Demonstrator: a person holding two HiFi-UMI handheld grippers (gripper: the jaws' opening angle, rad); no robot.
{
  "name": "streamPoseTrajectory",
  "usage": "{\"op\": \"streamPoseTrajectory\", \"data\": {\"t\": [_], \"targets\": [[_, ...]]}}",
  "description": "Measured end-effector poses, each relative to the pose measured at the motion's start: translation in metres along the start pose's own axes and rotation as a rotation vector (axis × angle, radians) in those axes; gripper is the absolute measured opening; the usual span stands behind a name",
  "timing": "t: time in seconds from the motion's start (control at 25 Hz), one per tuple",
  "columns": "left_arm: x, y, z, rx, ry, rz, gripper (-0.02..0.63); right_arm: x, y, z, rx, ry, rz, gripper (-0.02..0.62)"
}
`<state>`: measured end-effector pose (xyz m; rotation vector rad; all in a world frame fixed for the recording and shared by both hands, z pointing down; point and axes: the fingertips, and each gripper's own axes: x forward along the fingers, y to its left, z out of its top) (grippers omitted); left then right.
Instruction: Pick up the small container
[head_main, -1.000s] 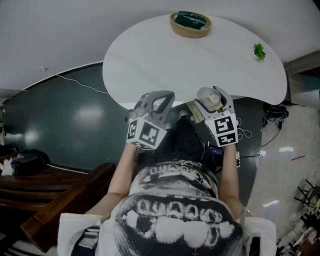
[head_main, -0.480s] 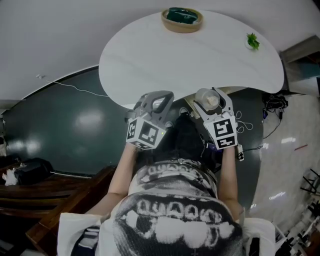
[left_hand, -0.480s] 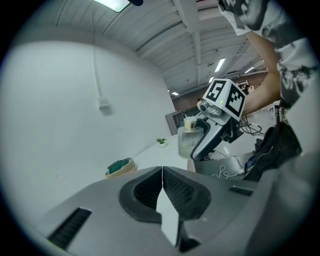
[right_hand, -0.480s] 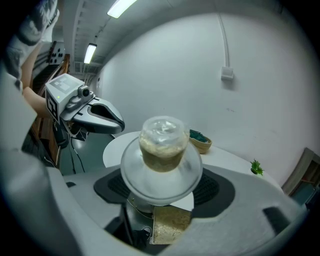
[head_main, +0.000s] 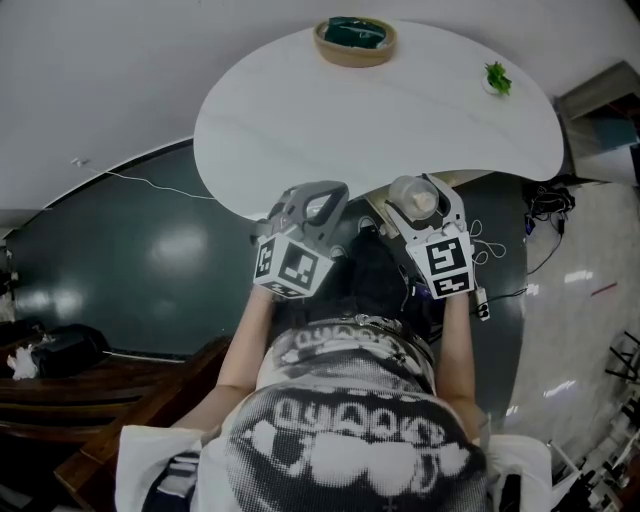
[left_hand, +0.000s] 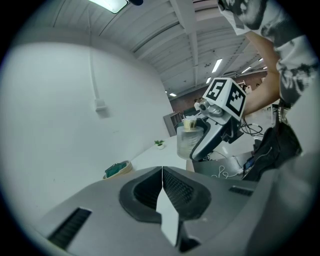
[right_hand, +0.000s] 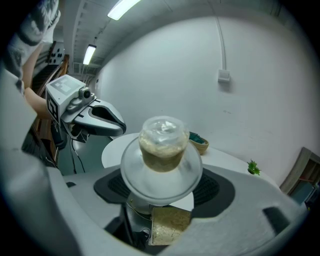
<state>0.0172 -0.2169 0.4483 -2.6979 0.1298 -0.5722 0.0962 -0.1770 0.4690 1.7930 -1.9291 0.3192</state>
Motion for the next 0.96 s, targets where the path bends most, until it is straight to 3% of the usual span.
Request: {"op": "streamPoseTrajectory", "data": {"t": [0.96], "targets": [[0.010, -0.001, 0.003, 0.005, -0.002, 0.007, 0.005, 0.009, -0.018, 0.001, -0.028, -0.007, 0.006, 0.336]]}}
